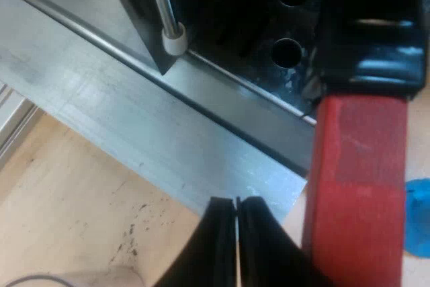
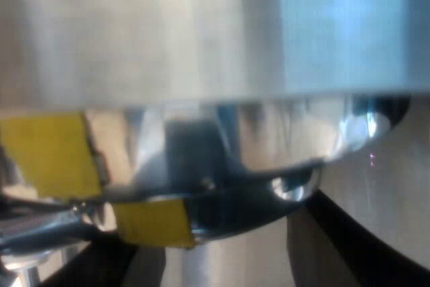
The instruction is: Put the handle in the coffee machine
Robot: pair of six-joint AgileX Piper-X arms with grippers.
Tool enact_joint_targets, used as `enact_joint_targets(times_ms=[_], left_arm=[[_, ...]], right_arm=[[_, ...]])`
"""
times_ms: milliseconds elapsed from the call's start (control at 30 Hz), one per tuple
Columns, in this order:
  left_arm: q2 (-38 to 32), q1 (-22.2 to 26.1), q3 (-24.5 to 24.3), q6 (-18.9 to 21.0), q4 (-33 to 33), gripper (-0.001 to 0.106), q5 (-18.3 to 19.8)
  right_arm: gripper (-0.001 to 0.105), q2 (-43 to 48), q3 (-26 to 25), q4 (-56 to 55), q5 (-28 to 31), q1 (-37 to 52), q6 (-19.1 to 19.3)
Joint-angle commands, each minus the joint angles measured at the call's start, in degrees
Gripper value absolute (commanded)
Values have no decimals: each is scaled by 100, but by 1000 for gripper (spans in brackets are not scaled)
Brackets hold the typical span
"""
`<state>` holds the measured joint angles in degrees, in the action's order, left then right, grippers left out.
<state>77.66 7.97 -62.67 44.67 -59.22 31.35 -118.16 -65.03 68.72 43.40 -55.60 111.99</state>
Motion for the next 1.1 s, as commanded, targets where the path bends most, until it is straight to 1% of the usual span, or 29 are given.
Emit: enact_joint_targets(times_ms=[33,333,400,500,533,600,633,667,700,733,800,900,967,1100], left_arm=[[-37,-60,-58,-37,-342,1,456],[-214,-165,53,-37,-455,0,495],[-322,-219,161,-37,-496,0,495],[-600,-369,494,-22,-484,0,504],[-627,-386,537,-17,-475,0,504],[-770,-457,775,44,-328,0,504],[-781,-466,795,49,-309,0,504],[-856,-485,913,132,-194,0,504],[-864,-485,926,147,-174,0,504],[-945,-495,1030,324,-33,0,567],[-990,-496,1054,353,6,0,597],[-1028,-496,1054,548,6,0,767],[-1028,-569,1054,608,6,0,744],[-1028,-886,1054,695,-5,0,679]], right_arm=[[44,156,-98,470,3,11,-34],[44,156,-98,470,3,11,-34],[44,156,-98,470,3,11,-34],[44,156,-98,470,3,11,-34],[44,156,-98,470,3,11,-34],[44,156,-98,470,3,11,-23],[44,156,-98,470,3,11,-23],[44,156,-98,470,3,11,-23],[44,156,-98,458,3,11,4],[44,156,-98,458,3,11,12],[44,156,-98,458,3,11,10],[44,156,-98,458,3,11,10],[44,156,-98,458,3,11,10],[44,156,-98,458,3,11,10]])
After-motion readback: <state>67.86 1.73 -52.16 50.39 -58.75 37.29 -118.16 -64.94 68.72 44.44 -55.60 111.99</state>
